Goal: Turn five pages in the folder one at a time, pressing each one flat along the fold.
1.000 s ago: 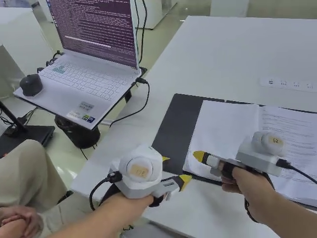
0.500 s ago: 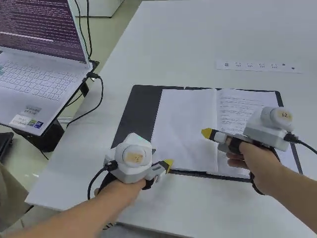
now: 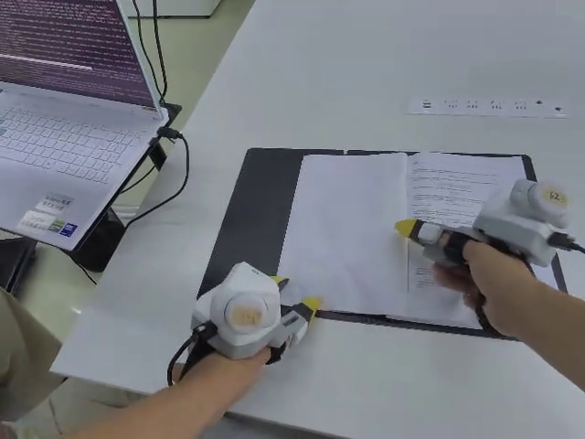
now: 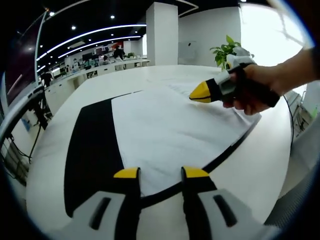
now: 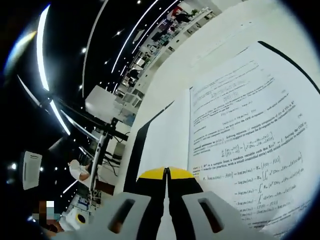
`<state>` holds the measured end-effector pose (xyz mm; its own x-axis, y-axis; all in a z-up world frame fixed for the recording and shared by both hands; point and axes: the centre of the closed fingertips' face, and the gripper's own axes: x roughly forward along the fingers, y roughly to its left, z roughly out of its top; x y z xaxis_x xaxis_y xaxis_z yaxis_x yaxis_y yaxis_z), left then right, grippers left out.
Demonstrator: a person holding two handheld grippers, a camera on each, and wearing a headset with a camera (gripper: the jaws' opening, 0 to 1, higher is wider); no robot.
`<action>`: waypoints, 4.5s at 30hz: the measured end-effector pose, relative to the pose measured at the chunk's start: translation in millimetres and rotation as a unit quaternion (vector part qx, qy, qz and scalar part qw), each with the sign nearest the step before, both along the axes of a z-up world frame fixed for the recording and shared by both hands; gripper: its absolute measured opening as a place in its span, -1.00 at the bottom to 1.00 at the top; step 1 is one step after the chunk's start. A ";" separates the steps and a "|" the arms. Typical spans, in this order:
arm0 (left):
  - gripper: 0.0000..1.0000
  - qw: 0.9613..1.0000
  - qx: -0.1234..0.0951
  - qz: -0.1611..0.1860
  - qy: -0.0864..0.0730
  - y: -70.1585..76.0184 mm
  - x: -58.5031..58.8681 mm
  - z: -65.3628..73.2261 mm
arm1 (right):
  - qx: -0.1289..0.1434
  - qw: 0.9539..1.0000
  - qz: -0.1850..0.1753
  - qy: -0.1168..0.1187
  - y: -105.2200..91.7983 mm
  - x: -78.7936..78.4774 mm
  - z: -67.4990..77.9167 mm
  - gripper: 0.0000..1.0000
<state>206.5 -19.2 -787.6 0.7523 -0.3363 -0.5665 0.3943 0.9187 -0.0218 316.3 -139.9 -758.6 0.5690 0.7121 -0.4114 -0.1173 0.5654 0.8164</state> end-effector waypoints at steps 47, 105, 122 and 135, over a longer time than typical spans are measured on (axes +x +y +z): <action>-0.38 1.000 0.004 -0.008 -0.010 0.0 0.9 -1.7 | 0.155 0.960 -0.216 0.086 -10.1 156.6 -22.3 -1.00; -0.38 1.000 0.006 -0.009 -0.009 -0.5 -2.3 1.2 | 0.135 0.979 -0.003 0.153 3.0 -36.8 -21.0 -1.00; -0.38 1.000 0.004 -0.009 -0.012 -0.1 -1.8 0.2 | 0.137 0.976 0.032 0.167 4.3 -97.6 -25.9 -1.00; -0.38 1.000 0.003 -0.007 -0.008 -0.6 -1.0 -1.0 | 0.152 0.973 0.024 0.174 3.6 -129.3 -25.4 -1.00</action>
